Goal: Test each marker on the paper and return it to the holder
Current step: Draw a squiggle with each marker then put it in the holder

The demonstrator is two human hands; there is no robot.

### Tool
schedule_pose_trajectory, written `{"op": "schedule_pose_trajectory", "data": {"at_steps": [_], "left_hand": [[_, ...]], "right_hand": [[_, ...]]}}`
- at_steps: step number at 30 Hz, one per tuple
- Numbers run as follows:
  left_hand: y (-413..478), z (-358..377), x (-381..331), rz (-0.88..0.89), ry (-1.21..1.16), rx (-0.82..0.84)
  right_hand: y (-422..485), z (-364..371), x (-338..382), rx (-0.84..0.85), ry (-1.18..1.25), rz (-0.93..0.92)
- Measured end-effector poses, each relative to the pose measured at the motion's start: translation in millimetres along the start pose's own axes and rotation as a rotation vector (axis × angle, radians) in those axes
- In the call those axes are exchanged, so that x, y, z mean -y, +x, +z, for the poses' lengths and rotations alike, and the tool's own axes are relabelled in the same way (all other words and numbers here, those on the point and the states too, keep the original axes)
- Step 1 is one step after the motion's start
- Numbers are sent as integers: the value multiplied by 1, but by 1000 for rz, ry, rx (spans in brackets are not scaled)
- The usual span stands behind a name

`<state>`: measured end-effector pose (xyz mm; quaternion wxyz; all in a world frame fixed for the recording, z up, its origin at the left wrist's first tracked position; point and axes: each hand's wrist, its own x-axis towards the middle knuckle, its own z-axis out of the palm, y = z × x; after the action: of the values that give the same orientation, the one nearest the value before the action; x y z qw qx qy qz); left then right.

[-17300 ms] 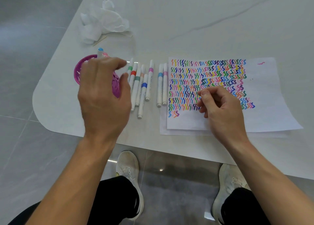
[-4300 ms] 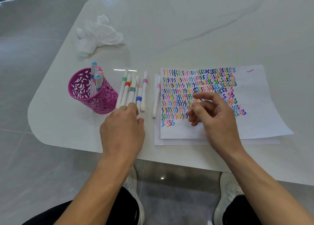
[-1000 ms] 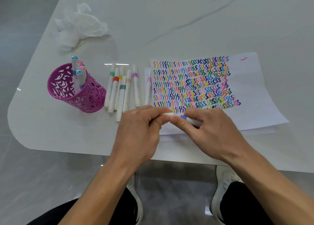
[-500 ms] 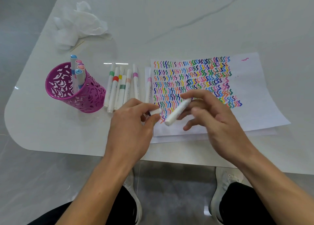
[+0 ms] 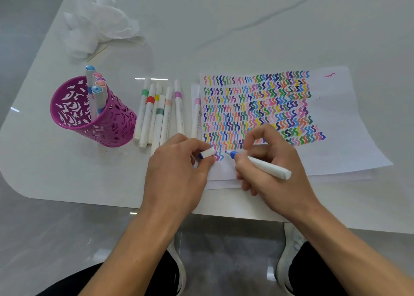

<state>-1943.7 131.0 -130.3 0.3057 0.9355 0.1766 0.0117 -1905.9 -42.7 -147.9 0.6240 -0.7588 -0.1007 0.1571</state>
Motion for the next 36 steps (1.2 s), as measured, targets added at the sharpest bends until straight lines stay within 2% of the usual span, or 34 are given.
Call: {"op": "schedule_pose_trajectory", "data": {"at_steps": [5,23,32,36], "left_hand": [[-2,2,-1,22,55,-15],[-2,3,-9,-11,166,-4],[-2,6,-10,-13,197,-21],[-2,3,-9,17,210,-21]], "right_hand": [[0,5,-5,-39,-109,-3],[1,6,-4,-93,-175,23],[0,4,-6,-61,-156,28],[-1,3,-3,-64,-38,35]]}}
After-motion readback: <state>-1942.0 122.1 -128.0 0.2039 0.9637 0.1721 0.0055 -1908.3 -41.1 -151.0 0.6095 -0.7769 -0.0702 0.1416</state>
